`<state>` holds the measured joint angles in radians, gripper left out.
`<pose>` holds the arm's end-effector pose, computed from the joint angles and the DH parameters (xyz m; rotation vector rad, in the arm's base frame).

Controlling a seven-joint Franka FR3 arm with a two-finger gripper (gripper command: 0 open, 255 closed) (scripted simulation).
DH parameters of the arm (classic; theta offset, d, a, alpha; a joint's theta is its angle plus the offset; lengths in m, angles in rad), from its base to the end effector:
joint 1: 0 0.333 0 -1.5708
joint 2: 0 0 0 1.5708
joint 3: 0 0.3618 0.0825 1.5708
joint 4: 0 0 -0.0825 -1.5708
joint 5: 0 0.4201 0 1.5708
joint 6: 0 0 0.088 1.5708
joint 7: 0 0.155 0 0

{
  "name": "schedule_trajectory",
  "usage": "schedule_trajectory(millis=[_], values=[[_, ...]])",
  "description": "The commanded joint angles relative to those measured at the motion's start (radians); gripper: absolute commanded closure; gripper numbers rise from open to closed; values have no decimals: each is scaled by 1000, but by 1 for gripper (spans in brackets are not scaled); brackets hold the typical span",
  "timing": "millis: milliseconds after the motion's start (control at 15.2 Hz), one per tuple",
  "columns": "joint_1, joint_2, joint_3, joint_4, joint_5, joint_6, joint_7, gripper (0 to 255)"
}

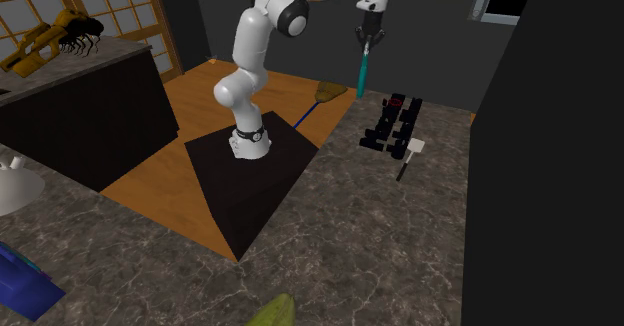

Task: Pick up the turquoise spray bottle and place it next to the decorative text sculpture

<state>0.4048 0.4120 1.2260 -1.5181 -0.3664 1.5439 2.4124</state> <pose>0.1208 0.6342 0.5290 2.8045 -1.1454 0.0464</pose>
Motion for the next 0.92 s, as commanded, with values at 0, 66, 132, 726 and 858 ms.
schedule_trajectory(millis=[0,66,132,726,858], values=[[135,83,-56,78,-62,-21,59,255],[189,118,-78,118,-85,-31,79,255],[251,156,-102,166,-111,-44,99,255],[213,167,-107,41,-123,72,116,255],[208,171,-110,18,-128,96,121,255]])
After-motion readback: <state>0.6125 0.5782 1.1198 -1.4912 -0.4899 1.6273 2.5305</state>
